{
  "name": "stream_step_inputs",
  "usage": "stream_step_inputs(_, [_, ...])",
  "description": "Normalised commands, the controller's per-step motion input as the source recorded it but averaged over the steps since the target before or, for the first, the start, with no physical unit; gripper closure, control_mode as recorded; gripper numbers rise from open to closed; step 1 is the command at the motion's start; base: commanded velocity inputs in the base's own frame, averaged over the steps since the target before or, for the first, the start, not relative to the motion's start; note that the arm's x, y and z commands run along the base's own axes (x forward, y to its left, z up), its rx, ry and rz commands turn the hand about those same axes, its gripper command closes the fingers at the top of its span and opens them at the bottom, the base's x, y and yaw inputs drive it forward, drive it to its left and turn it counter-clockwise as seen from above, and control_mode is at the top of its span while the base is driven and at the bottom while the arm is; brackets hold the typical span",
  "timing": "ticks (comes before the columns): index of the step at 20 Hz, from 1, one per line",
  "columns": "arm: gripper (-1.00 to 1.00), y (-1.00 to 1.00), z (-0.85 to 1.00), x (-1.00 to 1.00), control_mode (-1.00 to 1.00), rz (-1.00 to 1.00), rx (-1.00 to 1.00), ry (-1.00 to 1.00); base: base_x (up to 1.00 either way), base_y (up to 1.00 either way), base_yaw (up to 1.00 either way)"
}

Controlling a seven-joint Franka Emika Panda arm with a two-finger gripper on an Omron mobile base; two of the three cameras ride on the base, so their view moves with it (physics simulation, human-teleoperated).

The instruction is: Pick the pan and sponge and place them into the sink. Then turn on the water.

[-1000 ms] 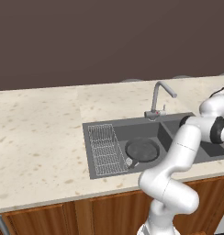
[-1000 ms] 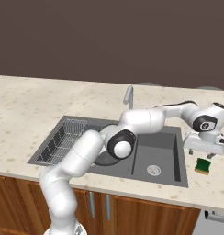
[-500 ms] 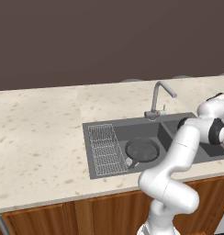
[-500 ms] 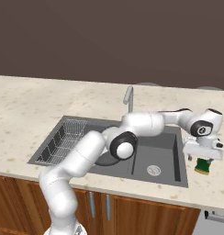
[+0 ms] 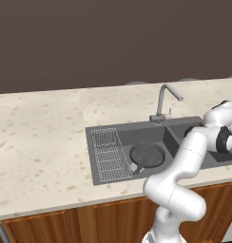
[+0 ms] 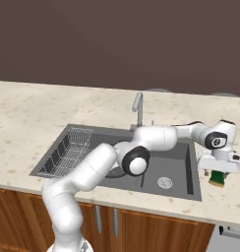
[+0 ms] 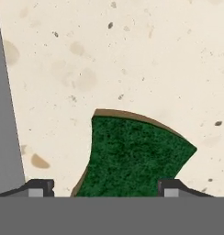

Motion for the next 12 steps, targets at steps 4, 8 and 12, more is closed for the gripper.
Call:
stream_step_inputs(4, [-1.00,-0.28,-0.19,0.15,-1.00,0.02,0.00,0.05,0.00,0.00,0.00])
stream_step_inputs(8, [-1.00,-0.19,-0.30,0.16,-1.00,0.01,0.00,0.10,0.00,0.00,0.00])
stream_step_inputs(12, [-1.00,-0.10,-0.44,0.12,-1.00,0.00,0.00,0.15,0.00,0.00,0.00])
